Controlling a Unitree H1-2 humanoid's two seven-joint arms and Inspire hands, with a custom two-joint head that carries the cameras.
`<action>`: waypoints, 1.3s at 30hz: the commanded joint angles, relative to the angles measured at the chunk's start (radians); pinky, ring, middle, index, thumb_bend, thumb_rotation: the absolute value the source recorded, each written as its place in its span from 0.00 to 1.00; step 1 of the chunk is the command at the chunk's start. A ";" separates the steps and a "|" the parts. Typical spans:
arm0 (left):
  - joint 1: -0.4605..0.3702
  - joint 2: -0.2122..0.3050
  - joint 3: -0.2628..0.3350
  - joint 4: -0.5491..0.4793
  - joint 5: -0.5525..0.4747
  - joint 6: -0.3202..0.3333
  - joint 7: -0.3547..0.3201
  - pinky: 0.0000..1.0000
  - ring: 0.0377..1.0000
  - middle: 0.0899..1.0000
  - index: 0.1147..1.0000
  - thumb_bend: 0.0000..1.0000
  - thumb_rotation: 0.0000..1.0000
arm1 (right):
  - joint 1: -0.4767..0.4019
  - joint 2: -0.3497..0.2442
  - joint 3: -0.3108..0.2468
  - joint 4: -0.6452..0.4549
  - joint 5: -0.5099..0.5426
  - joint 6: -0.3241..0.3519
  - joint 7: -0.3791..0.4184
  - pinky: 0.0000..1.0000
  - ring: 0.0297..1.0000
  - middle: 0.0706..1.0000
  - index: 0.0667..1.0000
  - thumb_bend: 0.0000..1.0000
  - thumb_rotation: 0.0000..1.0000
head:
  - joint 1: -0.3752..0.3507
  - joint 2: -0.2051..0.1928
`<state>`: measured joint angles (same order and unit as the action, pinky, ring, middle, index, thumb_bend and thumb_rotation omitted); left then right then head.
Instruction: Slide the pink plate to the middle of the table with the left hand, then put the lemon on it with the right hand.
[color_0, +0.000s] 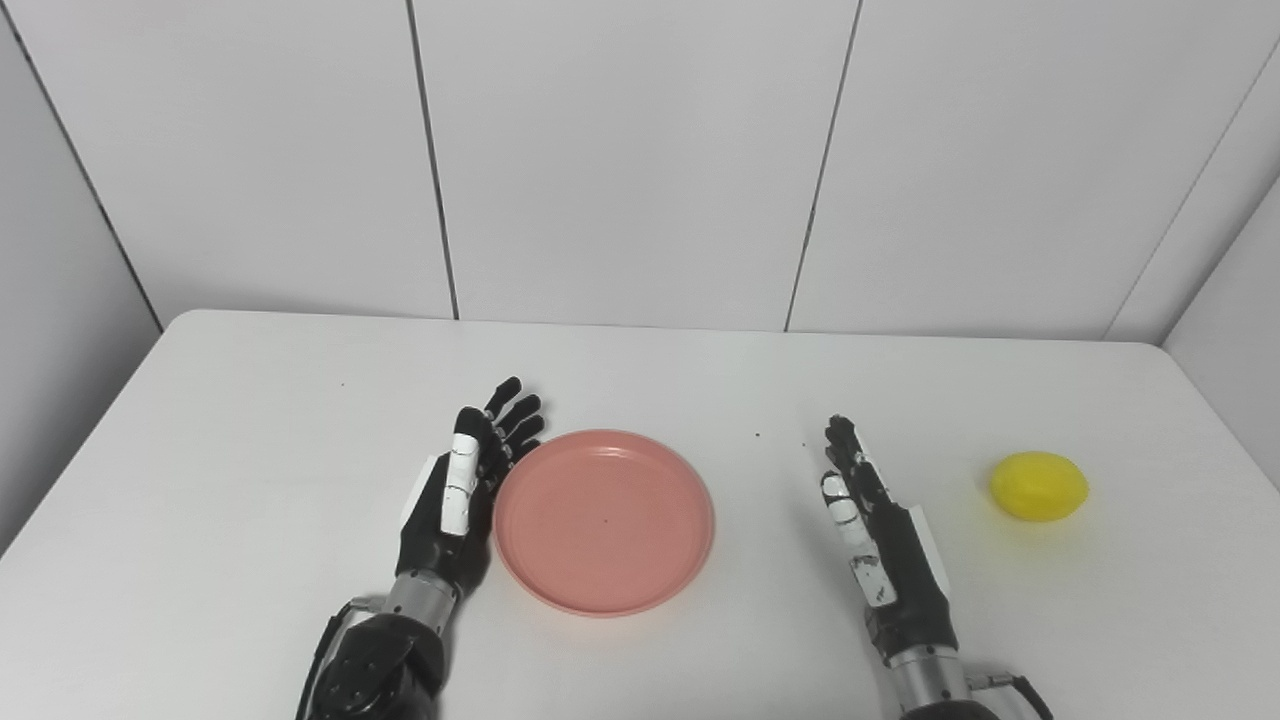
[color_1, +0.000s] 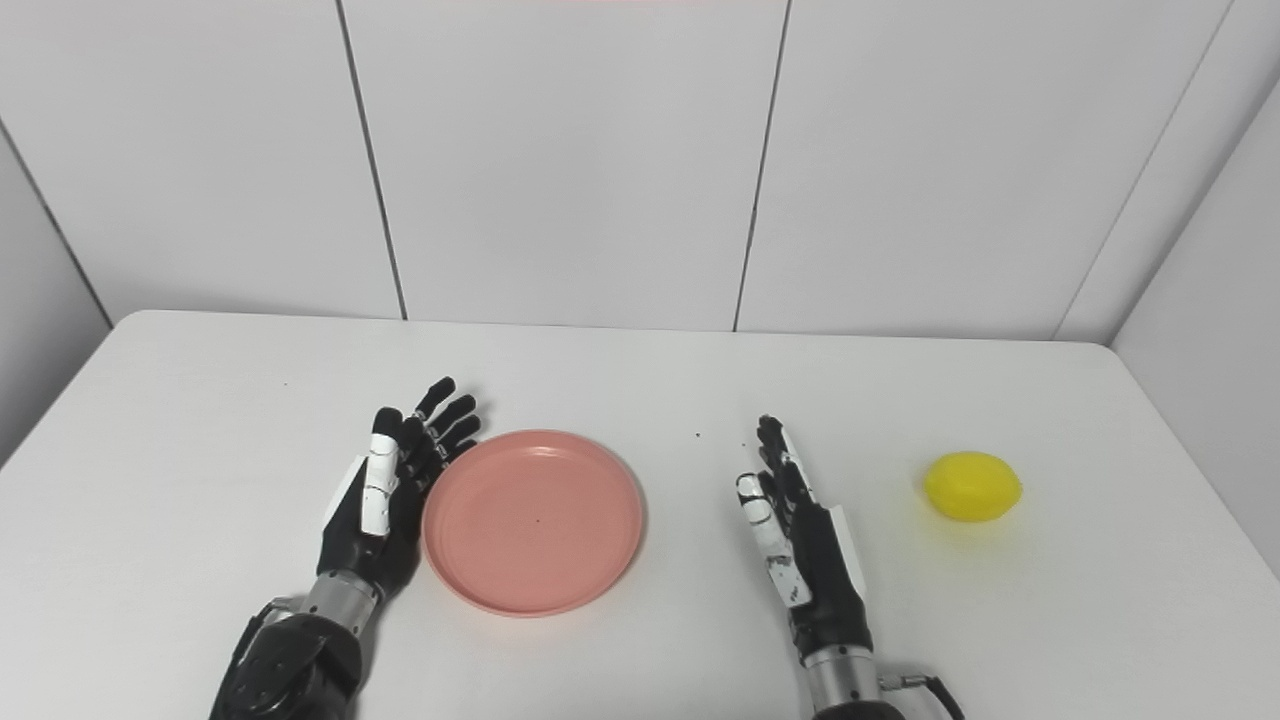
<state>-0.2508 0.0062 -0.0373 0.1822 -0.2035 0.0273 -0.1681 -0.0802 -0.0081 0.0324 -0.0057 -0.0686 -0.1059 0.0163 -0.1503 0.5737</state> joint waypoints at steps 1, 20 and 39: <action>0.036 -0.012 -0.025 0.011 0.027 0.036 -0.002 0.94 0.93 0.94 0.94 0.78 1.00 | 0.004 0.011 0.007 0.007 -0.008 -0.039 -0.013 0.96 0.97 0.96 0.95 0.63 0.91 | 0.001 0.001; 0.031 -0.058 -0.087 0.039 0.168 -0.096 0.035 1.00 0.99 0.98 0.97 0.80 1.00 | 0.005 0.017 0.009 -0.007 -0.029 -0.028 -0.022 0.95 0.97 0.96 0.94 0.65 0.93 | -0.016 0.014; 0.040 -0.046 -0.071 0.010 0.156 -0.110 0.024 1.00 0.98 0.98 0.98 0.82 1.00 | -0.003 0.041 0.014 -0.010 -0.049 -0.001 -0.042 0.96 0.97 0.95 0.94 0.68 0.93 | -0.062 0.036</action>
<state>-0.2387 -0.0390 -0.1099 0.1797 -0.0381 -0.0543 -0.1404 -0.0781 0.0231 0.0388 -0.0090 -0.1111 -0.1025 -0.0147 -0.2117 0.6090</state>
